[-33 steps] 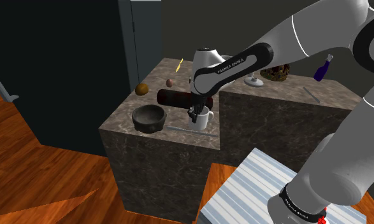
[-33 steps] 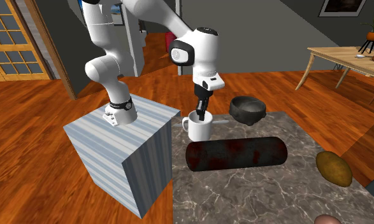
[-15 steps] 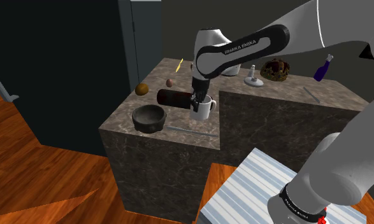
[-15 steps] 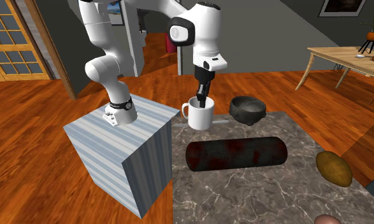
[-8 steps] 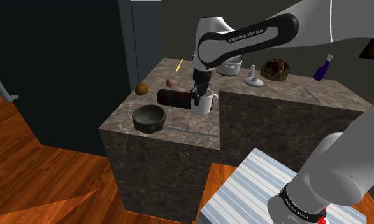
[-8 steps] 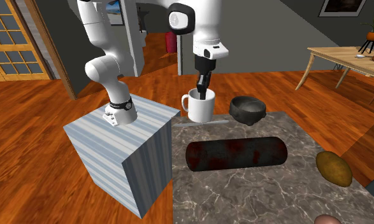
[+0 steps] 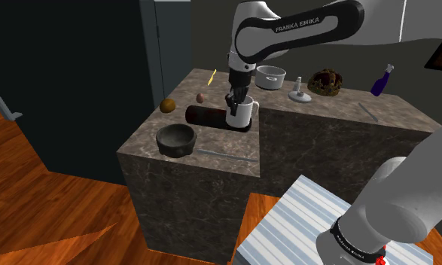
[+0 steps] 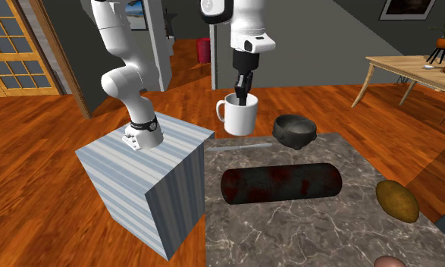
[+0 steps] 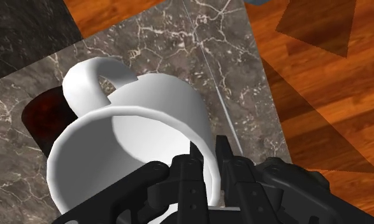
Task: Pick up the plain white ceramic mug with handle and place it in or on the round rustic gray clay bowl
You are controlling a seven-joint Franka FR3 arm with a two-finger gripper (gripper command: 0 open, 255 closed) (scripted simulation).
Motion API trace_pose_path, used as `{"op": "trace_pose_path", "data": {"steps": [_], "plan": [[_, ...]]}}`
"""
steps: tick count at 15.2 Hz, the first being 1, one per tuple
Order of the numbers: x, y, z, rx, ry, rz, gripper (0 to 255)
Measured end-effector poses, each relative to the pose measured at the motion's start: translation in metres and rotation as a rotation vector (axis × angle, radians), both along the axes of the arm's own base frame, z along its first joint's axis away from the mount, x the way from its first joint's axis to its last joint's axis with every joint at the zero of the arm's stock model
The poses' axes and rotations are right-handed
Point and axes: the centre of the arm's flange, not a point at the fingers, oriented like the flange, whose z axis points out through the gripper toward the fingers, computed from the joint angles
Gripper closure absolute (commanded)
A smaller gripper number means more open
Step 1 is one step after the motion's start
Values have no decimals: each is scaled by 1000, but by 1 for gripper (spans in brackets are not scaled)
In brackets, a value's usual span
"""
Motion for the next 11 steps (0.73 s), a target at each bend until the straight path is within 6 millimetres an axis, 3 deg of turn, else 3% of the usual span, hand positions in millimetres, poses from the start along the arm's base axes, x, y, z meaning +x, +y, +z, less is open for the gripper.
{"op": "trace_pose_path", "data": {"steps": [5,11], "plan": [[3,3,25,0,0,0,255],[39,66,30,-1,1,1,255]]}}
